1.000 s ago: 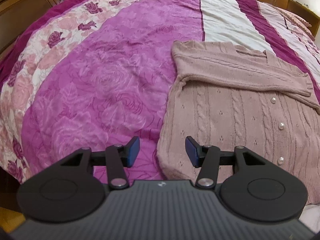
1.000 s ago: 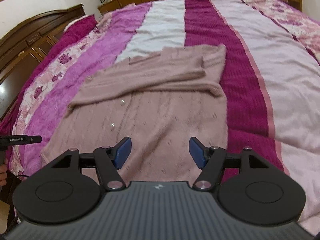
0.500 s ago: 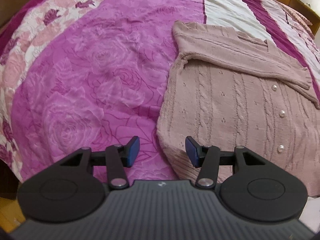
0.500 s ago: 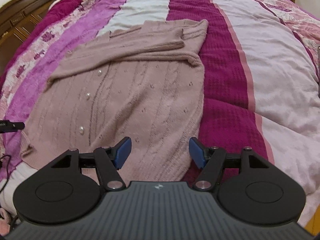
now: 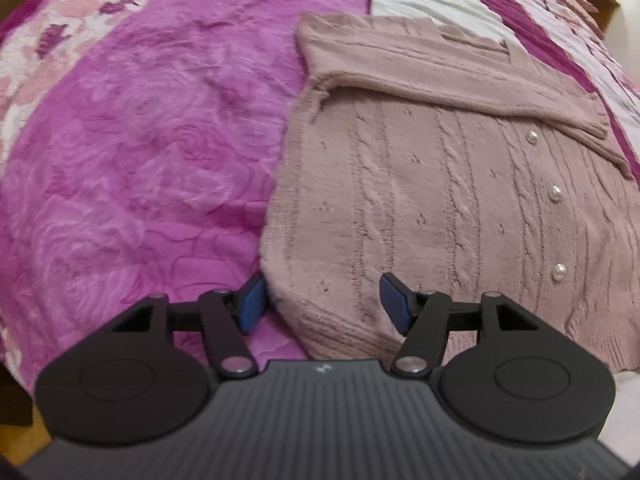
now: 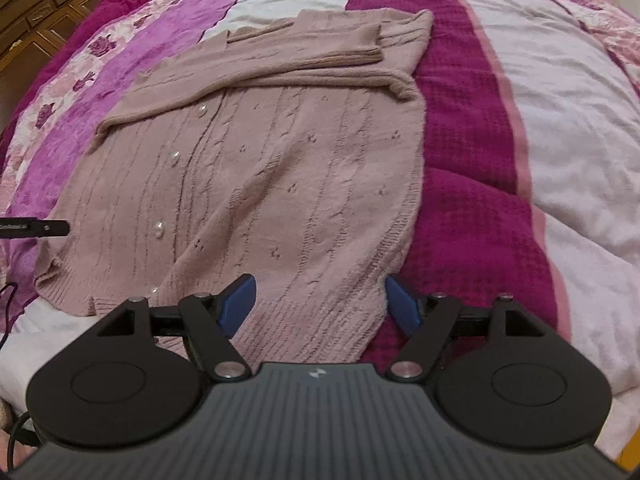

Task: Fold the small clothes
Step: 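Move both tools to the ribbed hem of the cardigan, then grasp the ribbed hem with both tools, then lift the hem with both tools and fold it toward the collar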

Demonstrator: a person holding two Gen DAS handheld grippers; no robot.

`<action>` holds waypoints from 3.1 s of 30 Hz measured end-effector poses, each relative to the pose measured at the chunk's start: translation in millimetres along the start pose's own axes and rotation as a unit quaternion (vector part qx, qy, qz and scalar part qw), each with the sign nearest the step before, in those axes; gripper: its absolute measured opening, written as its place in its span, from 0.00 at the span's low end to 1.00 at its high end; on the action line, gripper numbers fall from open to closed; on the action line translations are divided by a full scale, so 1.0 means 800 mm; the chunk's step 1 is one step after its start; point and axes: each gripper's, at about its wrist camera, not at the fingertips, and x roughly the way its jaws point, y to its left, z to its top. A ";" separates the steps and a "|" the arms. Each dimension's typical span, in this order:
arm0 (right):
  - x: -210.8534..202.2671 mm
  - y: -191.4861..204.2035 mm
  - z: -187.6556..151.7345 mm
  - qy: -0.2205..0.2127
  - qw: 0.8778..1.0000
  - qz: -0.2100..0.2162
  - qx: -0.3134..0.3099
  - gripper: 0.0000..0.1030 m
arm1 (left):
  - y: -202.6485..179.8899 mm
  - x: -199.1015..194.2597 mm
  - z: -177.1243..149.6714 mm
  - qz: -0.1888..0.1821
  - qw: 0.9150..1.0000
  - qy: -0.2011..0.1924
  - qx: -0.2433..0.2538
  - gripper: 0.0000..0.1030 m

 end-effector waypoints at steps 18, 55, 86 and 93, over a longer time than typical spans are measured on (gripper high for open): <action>0.023 -0.008 0.001 0.058 0.993 0.087 0.050 0.75 | -0.007 0.023 -0.018 -0.123 0.990 0.064 0.000 0.61; -0.049 -0.079 0.069 -0.271 0.894 0.291 0.205 0.12 | 0.012 -0.085 0.076 -0.188 0.948 -0.195 -0.165 0.16; 0.106 -0.101 0.251 -0.279 0.903 0.192 0.264 0.12 | -0.038 0.065 0.251 -0.069 0.972 -0.185 -0.125 0.16; 0.170 -0.119 0.258 -0.251 0.908 0.156 0.297 0.12 | -0.036 0.127 0.254 -0.046 0.982 -0.150 -0.105 0.18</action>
